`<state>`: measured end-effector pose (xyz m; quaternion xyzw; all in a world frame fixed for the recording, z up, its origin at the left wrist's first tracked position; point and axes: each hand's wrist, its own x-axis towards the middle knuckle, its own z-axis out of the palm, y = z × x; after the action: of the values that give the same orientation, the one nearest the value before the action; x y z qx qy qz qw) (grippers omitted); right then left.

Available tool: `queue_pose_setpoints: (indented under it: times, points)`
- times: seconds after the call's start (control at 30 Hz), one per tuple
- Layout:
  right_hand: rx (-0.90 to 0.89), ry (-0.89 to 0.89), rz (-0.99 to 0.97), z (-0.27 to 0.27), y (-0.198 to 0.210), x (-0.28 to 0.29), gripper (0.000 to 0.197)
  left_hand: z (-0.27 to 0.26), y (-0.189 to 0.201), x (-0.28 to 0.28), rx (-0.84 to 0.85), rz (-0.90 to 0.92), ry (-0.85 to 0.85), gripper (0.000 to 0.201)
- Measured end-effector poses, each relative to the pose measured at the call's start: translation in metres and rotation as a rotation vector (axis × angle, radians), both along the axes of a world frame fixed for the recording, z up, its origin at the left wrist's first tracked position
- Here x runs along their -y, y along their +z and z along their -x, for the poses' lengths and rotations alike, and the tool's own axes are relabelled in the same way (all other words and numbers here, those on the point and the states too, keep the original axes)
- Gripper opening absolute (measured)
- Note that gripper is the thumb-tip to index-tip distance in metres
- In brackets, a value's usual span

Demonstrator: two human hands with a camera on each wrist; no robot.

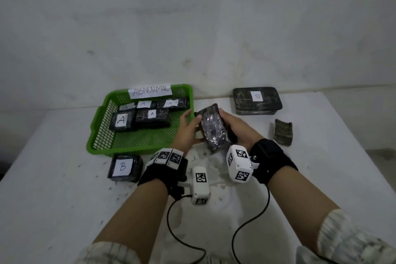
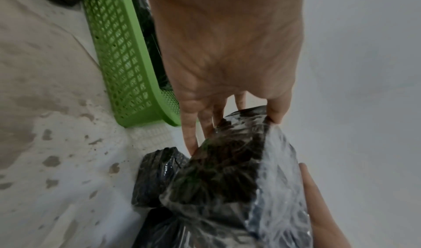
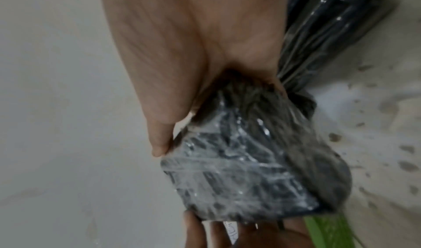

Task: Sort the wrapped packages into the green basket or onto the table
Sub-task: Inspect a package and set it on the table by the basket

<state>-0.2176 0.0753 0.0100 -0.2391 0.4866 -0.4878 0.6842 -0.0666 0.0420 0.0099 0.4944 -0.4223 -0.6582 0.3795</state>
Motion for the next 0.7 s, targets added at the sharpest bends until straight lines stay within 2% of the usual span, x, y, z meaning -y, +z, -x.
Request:
queue_pose_setpoints:
  times: [0.13, 0.23, 0.37, 0.47, 0.6, 0.7]
  points:
    - [0.01, -0.087, 0.045, -0.02, -0.002, -0.014, 0.033, -0.016, -0.003, -0.003, 0.073, 0.056, 0.041, 0.025]
    - [-0.065, -0.133, 0.087, -0.037, -0.007, -0.016, 0.034, -0.023, 0.001, -0.01, 0.002, -0.001, -0.009, 0.014]
    - [-0.131, -0.177, 0.156, -0.055, -0.013, -0.021, 0.038, -0.033, 0.003, -0.016, -0.059, -0.021, -0.064, 0.02]
    - [-0.129, -0.129, 0.179, -0.066, -0.014, -0.028, 0.035, -0.042, 0.001, -0.019, -0.034, 0.034, -0.095, 0.021]
    - [-0.146, -0.069, 0.145, -0.073, -0.011, -0.033, 0.046, -0.056, 0.003, -0.021, -0.005, 0.089, -0.121, 0.03]
    - [-0.125, -0.028, 0.126, -0.075, -0.004, -0.039, 0.033, -0.061, 0.007, -0.021, 0.013, 0.089, -0.175, 0.039]
